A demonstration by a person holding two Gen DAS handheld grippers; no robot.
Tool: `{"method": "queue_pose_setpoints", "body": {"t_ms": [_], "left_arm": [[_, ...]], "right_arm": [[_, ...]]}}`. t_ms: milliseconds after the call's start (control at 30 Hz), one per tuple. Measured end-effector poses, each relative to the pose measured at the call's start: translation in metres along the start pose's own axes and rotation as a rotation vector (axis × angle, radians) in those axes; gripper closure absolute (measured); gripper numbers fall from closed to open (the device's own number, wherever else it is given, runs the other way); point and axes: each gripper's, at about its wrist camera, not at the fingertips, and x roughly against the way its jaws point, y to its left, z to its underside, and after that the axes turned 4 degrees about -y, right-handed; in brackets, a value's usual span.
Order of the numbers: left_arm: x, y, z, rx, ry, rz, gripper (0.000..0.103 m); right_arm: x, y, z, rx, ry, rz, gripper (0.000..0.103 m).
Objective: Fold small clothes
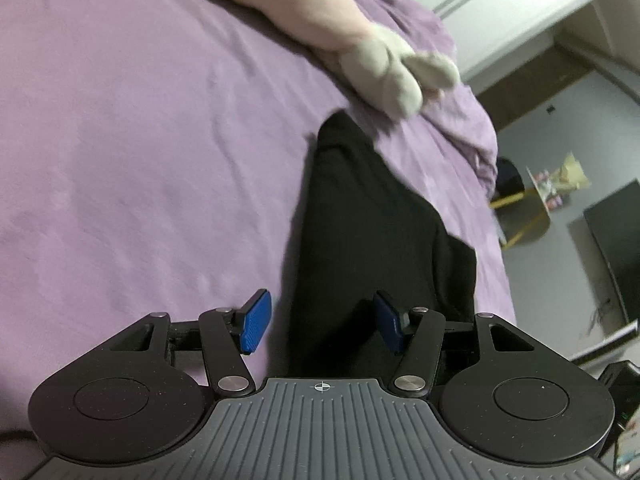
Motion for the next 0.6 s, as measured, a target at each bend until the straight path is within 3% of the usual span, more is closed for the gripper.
{"method": "queue_pose_setpoints", "body": {"t_ms": [100,167,233,300,333,367,433,600], "left_arm": [[-0.017,-0.009,0.009,0.012,0.049,0.045,0.042],[-0.024,-0.015,0.015,-0.015,0.05,0.024,0.037],[-0.023,-0.017,0.015,-0.043,0.051,0.022,0.037],[-0.02,-0.014,0.013,-0.047,0.05,0.025,0.038],[-0.019,-0.014,0.014,-0.045,0.05,0.018,0.038],[-0.017,-0.013,0.015,-0.04,0.049,0.012,0.038],[-0.012,-0.015,0.018,-0.047,0.046,0.004,0.038],[-0.003,-0.033,0.03,-0.183,0.034,-0.037,0.038]], "right_arm": [[-0.002,-0.026,0.01,-0.08,0.052,-0.007,0.094],[-0.001,-0.031,0.014,-0.102,0.041,-0.038,0.092],[-0.001,-0.038,0.013,-0.154,0.039,-0.074,0.084],[-0.01,-0.046,0.01,-0.253,0.044,-0.124,0.069],[-0.013,-0.049,0.01,-0.301,0.042,-0.148,0.068],[-0.017,-0.049,0.011,-0.324,0.044,-0.155,0.07],[-0.023,-0.041,0.007,-0.296,0.054,-0.12,0.095],[0.002,-0.023,-0.009,-0.079,-0.06,0.079,0.095]]}}
